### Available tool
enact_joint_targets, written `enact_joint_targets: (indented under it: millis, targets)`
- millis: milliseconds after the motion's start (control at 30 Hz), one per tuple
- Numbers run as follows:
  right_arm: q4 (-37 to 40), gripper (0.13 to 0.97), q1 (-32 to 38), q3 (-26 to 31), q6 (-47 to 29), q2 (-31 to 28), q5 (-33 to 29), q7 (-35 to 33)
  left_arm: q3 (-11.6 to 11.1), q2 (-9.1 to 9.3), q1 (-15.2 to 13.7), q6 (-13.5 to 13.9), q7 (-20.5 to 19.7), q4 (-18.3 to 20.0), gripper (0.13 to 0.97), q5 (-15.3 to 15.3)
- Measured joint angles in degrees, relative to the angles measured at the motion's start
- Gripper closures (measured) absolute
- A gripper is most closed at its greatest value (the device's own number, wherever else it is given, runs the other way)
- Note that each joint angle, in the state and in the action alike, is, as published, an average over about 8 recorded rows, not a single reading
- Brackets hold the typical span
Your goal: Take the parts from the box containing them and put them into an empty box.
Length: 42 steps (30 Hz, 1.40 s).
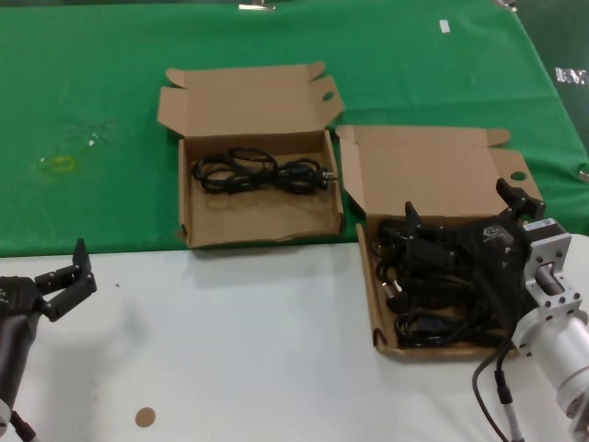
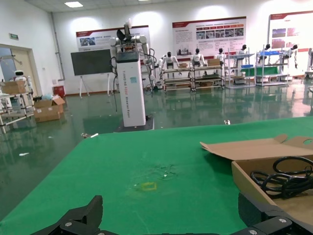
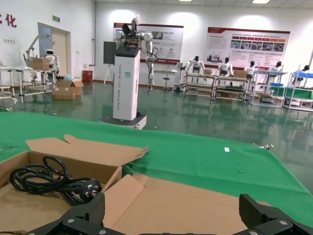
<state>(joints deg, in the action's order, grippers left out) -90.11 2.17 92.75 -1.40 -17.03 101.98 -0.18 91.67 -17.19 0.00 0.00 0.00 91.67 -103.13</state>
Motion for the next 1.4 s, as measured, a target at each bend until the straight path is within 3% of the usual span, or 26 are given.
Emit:
enact_joint_targets:
  millis: [1400]
  targets:
    - [0.0, 0.129, 0.0, 0.0, 0.0, 0.0, 0.0, 0.0, 0.0, 0.00, 0.0, 0.0, 0.0, 0.0, 0.132, 0.0]
